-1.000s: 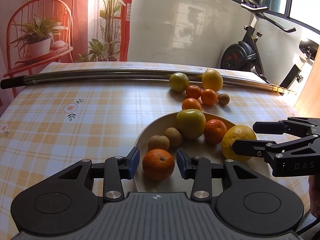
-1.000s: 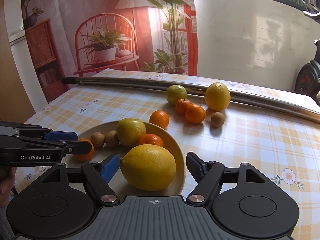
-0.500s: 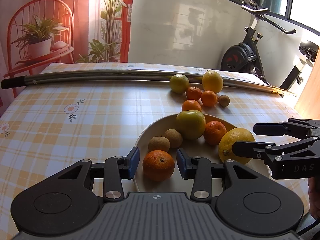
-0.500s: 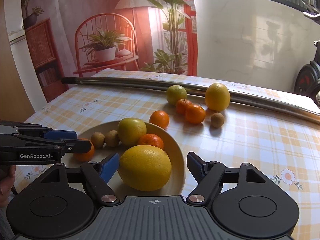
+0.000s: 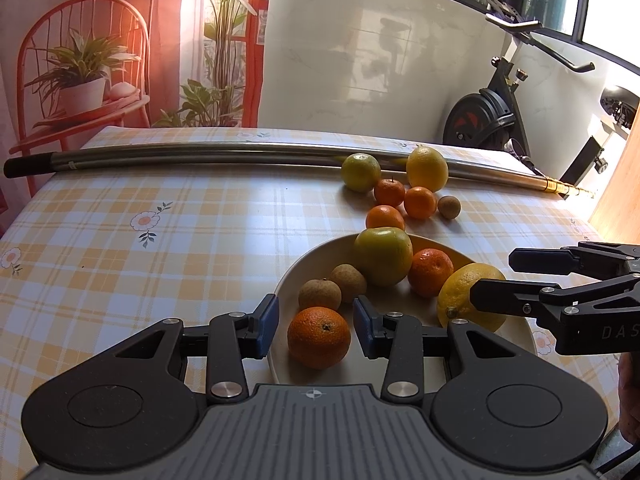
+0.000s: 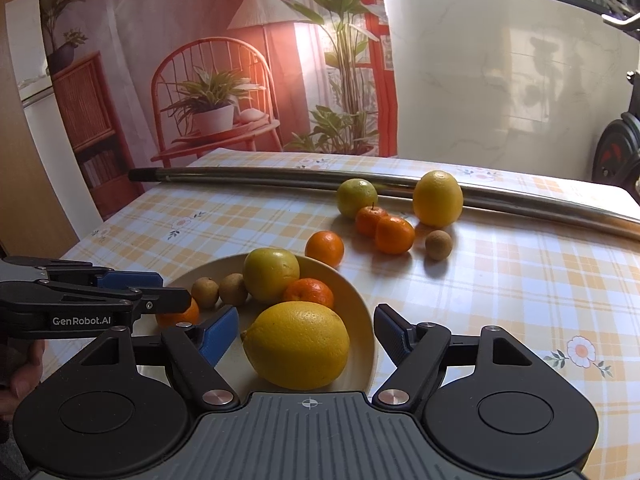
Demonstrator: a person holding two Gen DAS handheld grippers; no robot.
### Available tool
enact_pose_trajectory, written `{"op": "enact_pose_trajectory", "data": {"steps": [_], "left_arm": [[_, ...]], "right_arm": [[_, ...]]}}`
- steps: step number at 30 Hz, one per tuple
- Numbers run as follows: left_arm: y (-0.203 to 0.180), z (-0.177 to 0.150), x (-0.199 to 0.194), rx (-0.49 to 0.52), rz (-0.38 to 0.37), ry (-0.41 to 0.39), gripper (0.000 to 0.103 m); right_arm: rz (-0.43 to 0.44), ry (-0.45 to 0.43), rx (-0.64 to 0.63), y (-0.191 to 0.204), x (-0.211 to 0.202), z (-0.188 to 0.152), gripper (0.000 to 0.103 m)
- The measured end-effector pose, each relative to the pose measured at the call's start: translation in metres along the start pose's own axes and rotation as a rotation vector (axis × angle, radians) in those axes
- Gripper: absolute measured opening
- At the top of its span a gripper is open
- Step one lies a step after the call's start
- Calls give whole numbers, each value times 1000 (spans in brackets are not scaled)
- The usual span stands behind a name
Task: Organize fruits
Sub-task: 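Lower the lemon onto the plate and open the right gripper while the left releases the mandarin, then move both empty grippers back to the fruit pile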
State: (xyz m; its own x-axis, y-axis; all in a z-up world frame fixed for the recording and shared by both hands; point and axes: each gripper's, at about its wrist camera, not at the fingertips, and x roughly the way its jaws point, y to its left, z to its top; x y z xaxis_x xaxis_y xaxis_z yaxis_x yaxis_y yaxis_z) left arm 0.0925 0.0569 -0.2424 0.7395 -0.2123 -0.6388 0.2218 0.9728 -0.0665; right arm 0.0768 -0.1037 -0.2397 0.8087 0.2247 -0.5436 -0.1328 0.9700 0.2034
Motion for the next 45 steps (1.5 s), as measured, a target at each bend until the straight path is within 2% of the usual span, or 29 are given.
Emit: {"op": "enact_pose_trajectory", "data": {"steps": [5,16,22,28,31,38,45], "left_arm": [[0,12,-6,2,6,-22,44],[6,71,-14,13,16,-104,44],[6,101,-6,1,-7,-123,45],[-8,124,16,53,-18,-97,45],[-15,132,34,56,-55,-61,45],[-31,135,91,23,-135,106,44],[-37,137,144,-102,-179,235,43]], "right_arm": [[-18,-38,20,-8,-8,11,71],[-111,-120,82,-58,-20,50,71],[-168,-118,88,-81,-13,64,71],[-198,-103,99,-94,1,73,71],[-210,-81,92,-98,11,75,69],[-211,-37,98,-106,29,75,66],[-217,-9,98,-114,42,70,65]]}}
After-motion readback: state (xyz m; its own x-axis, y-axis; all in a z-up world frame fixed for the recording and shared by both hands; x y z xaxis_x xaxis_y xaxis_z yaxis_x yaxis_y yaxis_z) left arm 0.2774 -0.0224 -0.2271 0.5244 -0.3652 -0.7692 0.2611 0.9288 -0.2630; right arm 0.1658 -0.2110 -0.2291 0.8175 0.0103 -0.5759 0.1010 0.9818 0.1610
